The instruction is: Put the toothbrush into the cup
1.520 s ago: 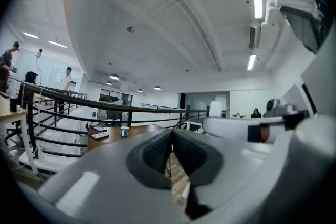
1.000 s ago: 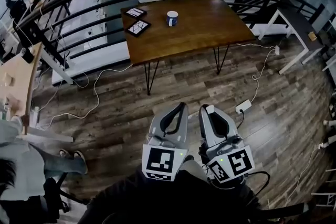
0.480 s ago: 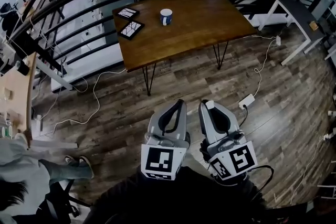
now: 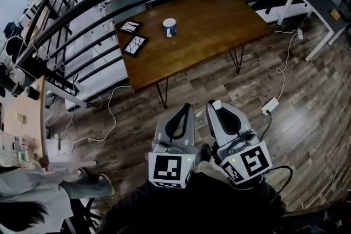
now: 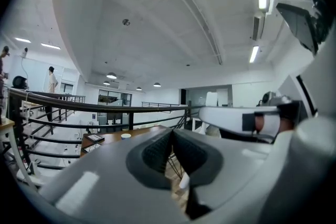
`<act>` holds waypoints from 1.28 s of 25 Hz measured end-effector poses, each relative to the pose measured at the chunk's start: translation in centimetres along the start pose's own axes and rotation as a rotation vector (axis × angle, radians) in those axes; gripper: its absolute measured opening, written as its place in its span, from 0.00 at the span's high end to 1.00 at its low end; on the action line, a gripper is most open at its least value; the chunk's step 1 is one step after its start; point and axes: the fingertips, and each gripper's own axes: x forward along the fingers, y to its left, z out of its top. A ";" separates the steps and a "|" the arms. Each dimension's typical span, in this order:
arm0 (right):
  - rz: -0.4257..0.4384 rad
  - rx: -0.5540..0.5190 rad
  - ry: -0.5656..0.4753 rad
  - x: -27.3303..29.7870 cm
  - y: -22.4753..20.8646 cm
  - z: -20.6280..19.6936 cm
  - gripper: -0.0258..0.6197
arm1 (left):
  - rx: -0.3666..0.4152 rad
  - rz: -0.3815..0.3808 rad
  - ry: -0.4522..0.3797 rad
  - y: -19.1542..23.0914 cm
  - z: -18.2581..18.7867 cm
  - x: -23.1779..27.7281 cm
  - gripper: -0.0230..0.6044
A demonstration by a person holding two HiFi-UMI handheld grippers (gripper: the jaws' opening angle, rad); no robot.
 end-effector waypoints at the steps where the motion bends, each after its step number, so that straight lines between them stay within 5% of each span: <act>1: 0.003 0.003 -0.007 0.3 -0.6 0.2 0.95 | 0.008 0.002 -0.001 -0.1 0.2 0.6 0.95; 20: 0.055 0.075 -0.053 3.6 -9.9 1.5 0.95 | 0.085 0.022 0.034 -3.1 1.1 10.0 0.95; 32: 0.070 0.057 0.016 10.1 -10.6 -1.4 0.95 | 0.015 0.051 0.031 2.9 -0.4 13.8 0.95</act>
